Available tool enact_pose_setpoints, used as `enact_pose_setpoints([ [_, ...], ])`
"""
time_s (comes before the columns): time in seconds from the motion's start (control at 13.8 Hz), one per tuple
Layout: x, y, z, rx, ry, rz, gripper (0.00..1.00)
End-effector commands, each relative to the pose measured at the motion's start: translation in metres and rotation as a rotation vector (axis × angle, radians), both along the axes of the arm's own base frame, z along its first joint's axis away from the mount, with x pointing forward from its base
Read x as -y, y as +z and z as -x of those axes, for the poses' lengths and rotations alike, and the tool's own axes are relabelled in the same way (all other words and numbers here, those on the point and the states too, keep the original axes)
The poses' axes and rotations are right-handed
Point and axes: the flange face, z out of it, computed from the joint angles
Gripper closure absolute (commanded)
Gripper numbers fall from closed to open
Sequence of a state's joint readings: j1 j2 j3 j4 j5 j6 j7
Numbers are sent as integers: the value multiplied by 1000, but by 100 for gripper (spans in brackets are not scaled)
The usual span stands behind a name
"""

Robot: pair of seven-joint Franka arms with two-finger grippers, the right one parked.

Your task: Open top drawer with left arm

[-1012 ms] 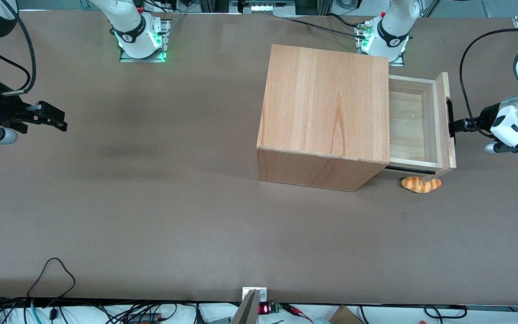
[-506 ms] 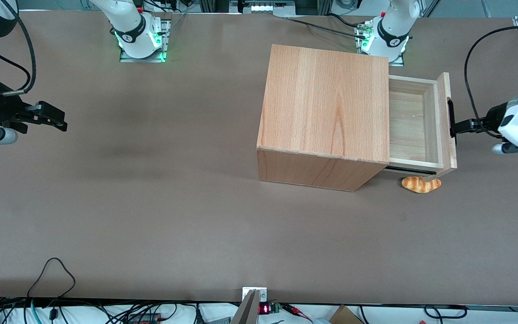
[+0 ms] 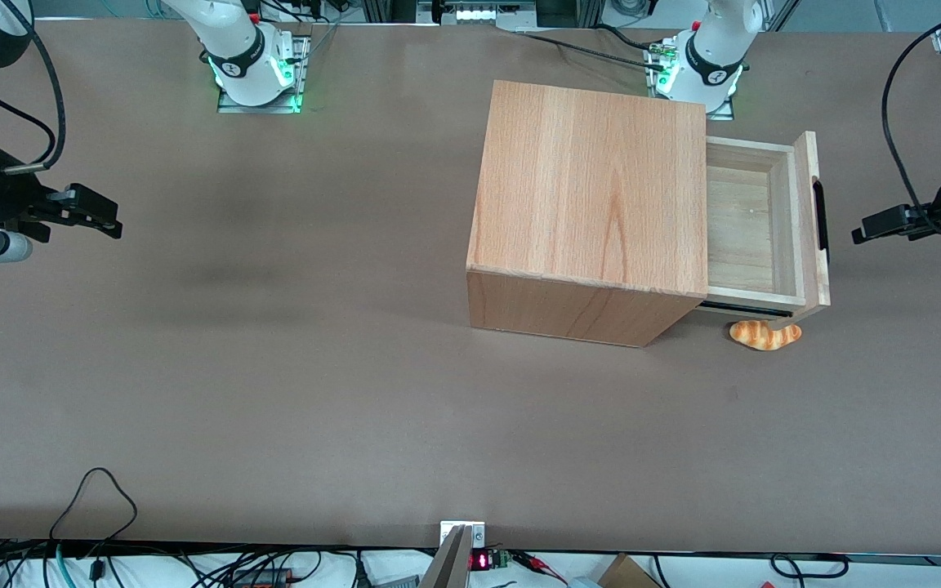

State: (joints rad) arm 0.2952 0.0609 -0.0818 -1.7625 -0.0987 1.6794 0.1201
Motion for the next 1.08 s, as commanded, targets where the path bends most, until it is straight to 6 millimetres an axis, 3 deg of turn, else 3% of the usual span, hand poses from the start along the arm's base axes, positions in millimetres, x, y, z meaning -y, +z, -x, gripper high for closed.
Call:
enact_pose_setpoints([
  [0.0, 13, 35, -5, -20, -39, -15, 0],
  [0.14, 20, 53, -5, -10, -53, -19, 0],
  [0.51, 33, 72, 0, 21, -71, -31, 0],
  [1.01, 103, 104, 16, 63, -151, -113, 0],
])
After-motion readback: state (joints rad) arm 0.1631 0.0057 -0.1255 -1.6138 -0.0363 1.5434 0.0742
